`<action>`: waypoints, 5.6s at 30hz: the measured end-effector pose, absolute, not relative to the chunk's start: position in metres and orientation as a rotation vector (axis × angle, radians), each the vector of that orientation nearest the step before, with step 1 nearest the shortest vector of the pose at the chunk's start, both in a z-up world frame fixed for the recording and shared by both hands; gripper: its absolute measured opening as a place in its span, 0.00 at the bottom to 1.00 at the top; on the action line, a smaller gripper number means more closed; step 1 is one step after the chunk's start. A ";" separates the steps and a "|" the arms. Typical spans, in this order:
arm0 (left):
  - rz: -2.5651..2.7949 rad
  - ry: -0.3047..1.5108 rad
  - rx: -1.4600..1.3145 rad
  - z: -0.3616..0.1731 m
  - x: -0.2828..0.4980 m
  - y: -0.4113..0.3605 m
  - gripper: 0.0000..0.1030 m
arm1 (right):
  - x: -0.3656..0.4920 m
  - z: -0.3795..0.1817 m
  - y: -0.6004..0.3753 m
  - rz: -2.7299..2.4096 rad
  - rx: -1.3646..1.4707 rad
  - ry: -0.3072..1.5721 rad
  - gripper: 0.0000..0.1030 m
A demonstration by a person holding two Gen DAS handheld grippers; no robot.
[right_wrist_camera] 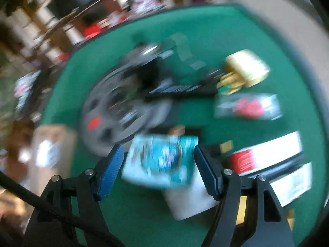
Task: Organize objects
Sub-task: 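Hold the white bottle with the left gripper while the right grasps the white charger, then place the bottle and charger into the cardboard box and open both grippers, then move the left gripper to the blue cartoon snack bag and grasp it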
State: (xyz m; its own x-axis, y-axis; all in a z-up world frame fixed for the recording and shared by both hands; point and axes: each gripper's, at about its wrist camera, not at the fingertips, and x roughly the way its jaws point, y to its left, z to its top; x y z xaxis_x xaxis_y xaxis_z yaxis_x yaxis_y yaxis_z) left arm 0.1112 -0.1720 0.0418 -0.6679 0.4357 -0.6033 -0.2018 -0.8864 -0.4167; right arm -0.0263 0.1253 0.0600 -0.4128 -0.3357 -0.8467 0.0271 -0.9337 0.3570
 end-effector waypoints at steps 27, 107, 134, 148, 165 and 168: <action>2.547 -0.490 -0.999 0.047 0.120 -0.185 0.28 | -0.005 0.044 0.105 -2.586 1.674 0.212 0.71; 2.834 -0.332 -1.142 0.073 0.019 -0.268 0.62 | 0.014 0.093 -0.078 -2.488 1.195 -0.086 0.68; 2.631 -0.322 -1.088 0.085 0.098 -0.095 0.64 | 0.122 0.127 0.148 -3.151 0.901 0.081 0.80; 2.613 -0.210 -1.235 0.084 0.001 -0.046 0.64 | 0.085 0.131 0.201 -3.069 0.736 -0.338 0.81; 2.356 -0.081 -1.441 0.012 -0.115 0.007 0.64 | 0.070 0.098 0.219 -3.147 0.842 -0.324 0.81; 2.252 -0.075 -1.463 0.012 -0.095 0.004 0.64 | 0.071 0.097 0.221 -3.142 0.838 -0.329 0.81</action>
State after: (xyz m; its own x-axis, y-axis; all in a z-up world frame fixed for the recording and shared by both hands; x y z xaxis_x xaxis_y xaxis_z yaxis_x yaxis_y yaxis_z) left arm -0.0952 0.0036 0.0116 -0.3354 0.3973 -0.8542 -0.3393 -0.8968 -0.2839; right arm 0.0706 0.2208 0.0972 -0.8610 0.0705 -0.5036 -0.1732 -0.9718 0.1601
